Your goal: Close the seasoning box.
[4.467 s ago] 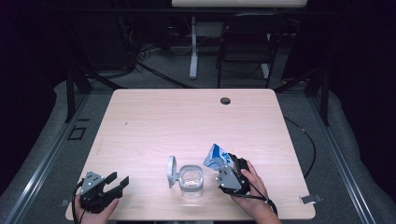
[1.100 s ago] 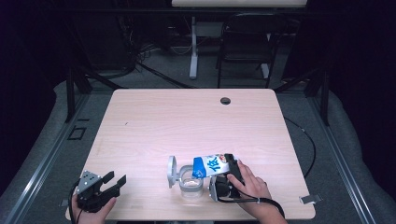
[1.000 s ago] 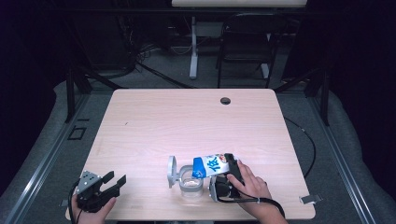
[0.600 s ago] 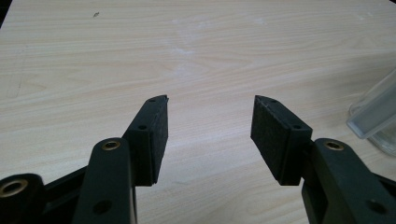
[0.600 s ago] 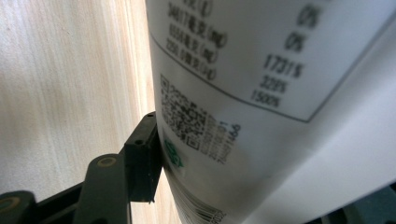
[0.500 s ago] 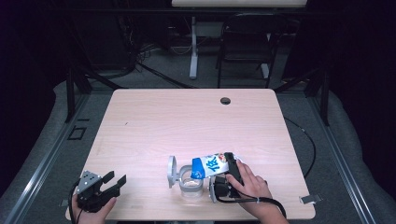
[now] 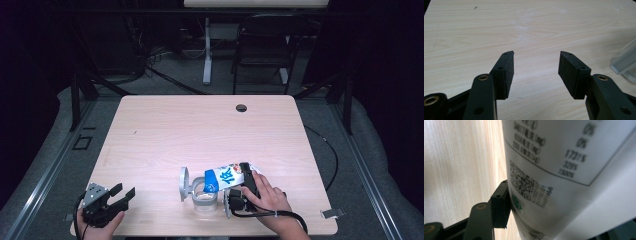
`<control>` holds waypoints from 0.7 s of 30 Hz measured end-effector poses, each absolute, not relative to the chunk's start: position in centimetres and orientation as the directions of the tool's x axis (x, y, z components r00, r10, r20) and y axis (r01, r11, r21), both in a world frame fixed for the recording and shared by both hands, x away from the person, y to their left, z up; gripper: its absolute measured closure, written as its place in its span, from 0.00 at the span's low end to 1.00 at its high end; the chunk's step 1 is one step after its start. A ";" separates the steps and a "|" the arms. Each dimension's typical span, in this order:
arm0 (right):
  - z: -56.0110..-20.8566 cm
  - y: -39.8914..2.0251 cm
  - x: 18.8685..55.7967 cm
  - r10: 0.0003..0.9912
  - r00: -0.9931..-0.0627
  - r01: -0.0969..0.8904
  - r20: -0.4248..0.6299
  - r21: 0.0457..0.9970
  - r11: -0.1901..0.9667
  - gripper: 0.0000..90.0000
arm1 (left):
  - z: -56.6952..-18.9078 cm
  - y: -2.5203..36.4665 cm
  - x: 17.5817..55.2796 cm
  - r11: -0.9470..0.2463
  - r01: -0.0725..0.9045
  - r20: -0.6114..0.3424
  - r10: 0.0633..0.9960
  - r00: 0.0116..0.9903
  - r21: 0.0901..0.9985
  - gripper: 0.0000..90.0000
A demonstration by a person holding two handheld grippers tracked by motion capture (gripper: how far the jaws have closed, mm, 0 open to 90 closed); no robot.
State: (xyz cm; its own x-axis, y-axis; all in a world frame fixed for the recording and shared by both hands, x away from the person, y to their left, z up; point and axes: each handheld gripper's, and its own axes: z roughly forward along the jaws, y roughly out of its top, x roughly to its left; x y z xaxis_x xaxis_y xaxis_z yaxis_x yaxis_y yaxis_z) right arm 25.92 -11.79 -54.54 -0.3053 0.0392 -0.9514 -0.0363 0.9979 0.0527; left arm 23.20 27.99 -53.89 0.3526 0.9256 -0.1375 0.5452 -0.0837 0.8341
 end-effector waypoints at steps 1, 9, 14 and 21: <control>-54.5 -11.8 25.9 0.036 -0.303 -0.036 -0.952 0.049 0.998 0.44 | -53.9 28.0 23.2 -0.082 0.543 -0.138 0.926 0.352 0.835 0.52; -54.5 -11.7 26.0 0.025 -0.301 -0.054 -0.953 0.043 0.998 0.44 | -53.9 28.0 23.2 -0.083 0.544 -0.139 0.925 0.354 0.835 0.52; -54.4 -11.6 26.0 0.016 -0.299 -0.049 -0.954 0.032 0.998 0.44 | -53.9 28.0 23.2 -0.080 0.542 -0.140 0.925 0.353 0.836 0.52; -54.1 -11.5 25.9 -0.026 -0.280 -0.039 -0.960 -0.016 0.999 0.44 | -53.9 28.1 23.2 -0.080 0.545 -0.141 0.925 0.353 0.835 0.52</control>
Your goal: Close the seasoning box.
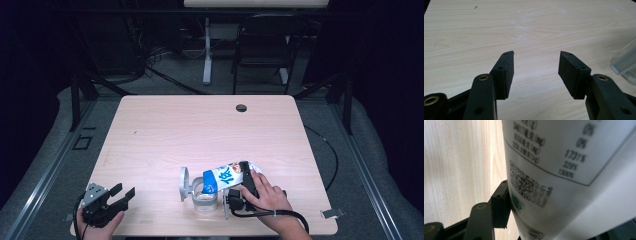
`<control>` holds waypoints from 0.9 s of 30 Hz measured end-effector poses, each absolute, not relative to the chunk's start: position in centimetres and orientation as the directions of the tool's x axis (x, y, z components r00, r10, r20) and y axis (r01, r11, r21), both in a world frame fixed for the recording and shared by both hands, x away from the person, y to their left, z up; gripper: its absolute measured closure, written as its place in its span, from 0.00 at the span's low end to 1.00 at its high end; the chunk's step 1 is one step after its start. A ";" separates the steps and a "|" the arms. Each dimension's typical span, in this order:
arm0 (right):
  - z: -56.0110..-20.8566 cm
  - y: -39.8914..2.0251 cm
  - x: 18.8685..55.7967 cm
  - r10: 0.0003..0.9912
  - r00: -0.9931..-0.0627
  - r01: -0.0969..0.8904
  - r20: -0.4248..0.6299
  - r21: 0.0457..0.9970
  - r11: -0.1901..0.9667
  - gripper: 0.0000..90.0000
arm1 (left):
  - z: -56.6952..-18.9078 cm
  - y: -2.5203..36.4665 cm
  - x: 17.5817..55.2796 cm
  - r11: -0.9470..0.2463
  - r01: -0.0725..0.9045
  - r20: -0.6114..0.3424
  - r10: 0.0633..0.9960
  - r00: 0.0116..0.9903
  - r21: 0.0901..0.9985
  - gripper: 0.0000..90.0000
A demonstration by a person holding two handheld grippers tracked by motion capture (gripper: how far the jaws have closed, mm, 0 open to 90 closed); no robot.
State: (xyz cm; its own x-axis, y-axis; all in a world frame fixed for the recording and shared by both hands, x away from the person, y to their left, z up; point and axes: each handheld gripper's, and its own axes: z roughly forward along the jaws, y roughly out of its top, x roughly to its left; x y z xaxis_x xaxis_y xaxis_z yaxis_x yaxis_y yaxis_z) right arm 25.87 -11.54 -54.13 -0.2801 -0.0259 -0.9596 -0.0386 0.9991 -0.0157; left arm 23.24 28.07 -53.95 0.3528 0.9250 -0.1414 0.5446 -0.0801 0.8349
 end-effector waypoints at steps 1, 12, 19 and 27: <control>-54.1 -11.5 25.9 -0.026 -0.283 -0.038 -0.959 -0.016 0.999 0.44 | -54.0 28.1 23.2 -0.079 0.544 -0.143 0.924 0.354 0.836 0.52; -53.9 -11.4 25.8 -0.065 -0.265 -0.034 -0.962 -0.058 0.998 0.45 | -53.9 28.1 23.3 -0.078 0.545 -0.143 0.925 0.352 0.835 0.52; -53.9 -11.3 26.0 -0.068 -0.262 -0.037 -0.963 -0.060 0.998 0.45 | -54.0 28.1 23.3 -0.078 0.545 -0.143 0.925 0.351 0.835 0.52; -53.8 -11.3 26.1 -0.099 -0.244 -0.046 -0.965 -0.091 0.995 0.45 | -54.0 28.1 23.3 -0.080 0.544 -0.141 0.925 0.352 0.835 0.52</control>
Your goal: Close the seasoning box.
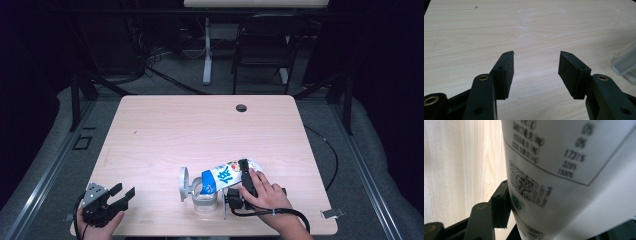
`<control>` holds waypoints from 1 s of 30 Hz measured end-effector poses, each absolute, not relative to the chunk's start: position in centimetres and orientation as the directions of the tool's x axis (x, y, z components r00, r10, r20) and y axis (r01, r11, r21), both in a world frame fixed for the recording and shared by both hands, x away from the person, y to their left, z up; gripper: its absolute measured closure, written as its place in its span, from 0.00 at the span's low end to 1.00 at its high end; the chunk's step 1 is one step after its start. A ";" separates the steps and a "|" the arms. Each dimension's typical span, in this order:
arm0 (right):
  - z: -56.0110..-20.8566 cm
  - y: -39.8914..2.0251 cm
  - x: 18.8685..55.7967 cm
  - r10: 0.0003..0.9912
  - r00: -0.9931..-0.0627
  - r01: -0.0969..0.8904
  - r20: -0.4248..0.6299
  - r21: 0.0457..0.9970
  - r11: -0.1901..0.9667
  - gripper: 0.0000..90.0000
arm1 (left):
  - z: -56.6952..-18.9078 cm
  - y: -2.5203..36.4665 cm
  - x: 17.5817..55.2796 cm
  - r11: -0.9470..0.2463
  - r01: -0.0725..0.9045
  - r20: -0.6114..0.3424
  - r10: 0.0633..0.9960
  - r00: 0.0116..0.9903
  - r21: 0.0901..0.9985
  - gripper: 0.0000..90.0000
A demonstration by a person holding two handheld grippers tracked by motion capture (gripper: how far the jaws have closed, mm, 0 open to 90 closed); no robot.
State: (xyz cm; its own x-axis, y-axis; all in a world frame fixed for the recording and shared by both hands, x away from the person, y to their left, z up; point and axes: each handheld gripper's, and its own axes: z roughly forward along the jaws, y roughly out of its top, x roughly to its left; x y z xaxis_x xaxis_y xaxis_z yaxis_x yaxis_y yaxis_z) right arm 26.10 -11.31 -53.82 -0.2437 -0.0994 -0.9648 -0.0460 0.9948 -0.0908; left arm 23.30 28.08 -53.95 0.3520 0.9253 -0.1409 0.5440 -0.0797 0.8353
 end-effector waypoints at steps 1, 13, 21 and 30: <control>-53.8 -11.3 26.1 -0.100 -0.243 -0.043 -0.965 -0.092 0.995 0.45 | -54.0 28.1 23.3 -0.079 0.544 -0.141 0.925 0.352 0.836 0.52; -53.7 -11.2 26.1 -0.130 -0.222 -0.045 -0.966 -0.123 0.991 0.45 | -54.0 28.1 23.3 -0.080 0.545 -0.140 0.926 0.351 0.835 0.52; -53.7 -11.2 26.1 -0.137 -0.221 -0.037 -0.966 -0.132 0.991 0.45 | -54.0 28.1 23.4 -0.081 0.544 -0.139 0.926 0.351 0.835 0.52; -53.7 -11.1 26.0 -0.149 -0.209 -0.039 -0.966 -0.144 0.989 0.45 | -54.0 28.1 23.4 -0.081 0.547 -0.139 0.926 0.350 0.833 0.52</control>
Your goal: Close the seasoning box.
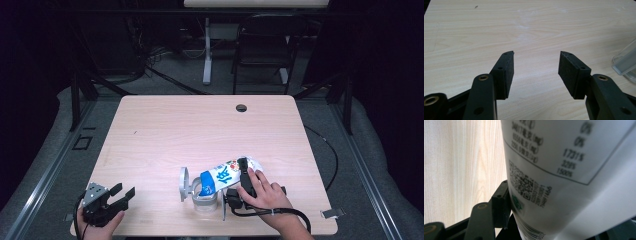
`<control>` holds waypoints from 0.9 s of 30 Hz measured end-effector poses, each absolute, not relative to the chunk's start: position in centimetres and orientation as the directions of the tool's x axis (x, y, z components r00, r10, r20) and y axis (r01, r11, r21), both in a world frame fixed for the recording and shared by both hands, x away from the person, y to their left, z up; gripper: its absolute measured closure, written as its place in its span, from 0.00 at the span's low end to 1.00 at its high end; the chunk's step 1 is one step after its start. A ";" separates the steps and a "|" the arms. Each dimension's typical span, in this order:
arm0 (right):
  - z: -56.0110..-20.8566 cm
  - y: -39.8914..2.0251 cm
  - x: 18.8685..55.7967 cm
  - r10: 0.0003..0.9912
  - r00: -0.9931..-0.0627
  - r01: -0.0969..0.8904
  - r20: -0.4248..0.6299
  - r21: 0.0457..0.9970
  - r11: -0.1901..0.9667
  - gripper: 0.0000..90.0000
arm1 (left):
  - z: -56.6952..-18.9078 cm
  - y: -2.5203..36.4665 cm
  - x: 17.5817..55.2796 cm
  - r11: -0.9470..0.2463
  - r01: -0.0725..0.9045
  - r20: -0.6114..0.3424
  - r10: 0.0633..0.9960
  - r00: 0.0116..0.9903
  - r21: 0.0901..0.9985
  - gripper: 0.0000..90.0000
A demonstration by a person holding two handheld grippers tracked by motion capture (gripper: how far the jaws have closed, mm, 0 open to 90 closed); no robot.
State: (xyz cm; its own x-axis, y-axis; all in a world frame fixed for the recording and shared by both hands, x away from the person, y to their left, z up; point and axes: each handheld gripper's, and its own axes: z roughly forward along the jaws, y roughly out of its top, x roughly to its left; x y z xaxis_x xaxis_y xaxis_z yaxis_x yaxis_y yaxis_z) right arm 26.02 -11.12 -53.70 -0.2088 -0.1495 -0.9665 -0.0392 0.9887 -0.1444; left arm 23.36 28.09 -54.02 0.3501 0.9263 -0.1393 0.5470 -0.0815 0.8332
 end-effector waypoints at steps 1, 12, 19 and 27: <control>-53.7 -11.1 26.0 -0.151 -0.208 -0.039 -0.966 -0.146 0.988 0.45 | -54.0 28.1 23.4 -0.081 0.547 -0.139 0.926 0.350 0.833 0.52; -53.4 -11.0 25.9 -0.184 -0.195 -0.028 -0.963 -0.182 0.983 0.46 | -54.1 28.1 23.4 -0.080 0.548 -0.141 0.926 0.349 0.832 0.52; -53.5 -11.0 26.0 -0.185 -0.196 -0.037 -0.963 -0.181 0.983 0.46 | -54.0 28.2 23.4 -0.079 0.548 -0.142 0.927 0.349 0.833 0.52; -53.4 -10.9 26.0 -0.201 -0.188 -0.044 -0.961 -0.197 0.979 0.46 | -54.1 28.2 23.4 -0.075 0.547 -0.145 0.926 0.348 0.834 0.52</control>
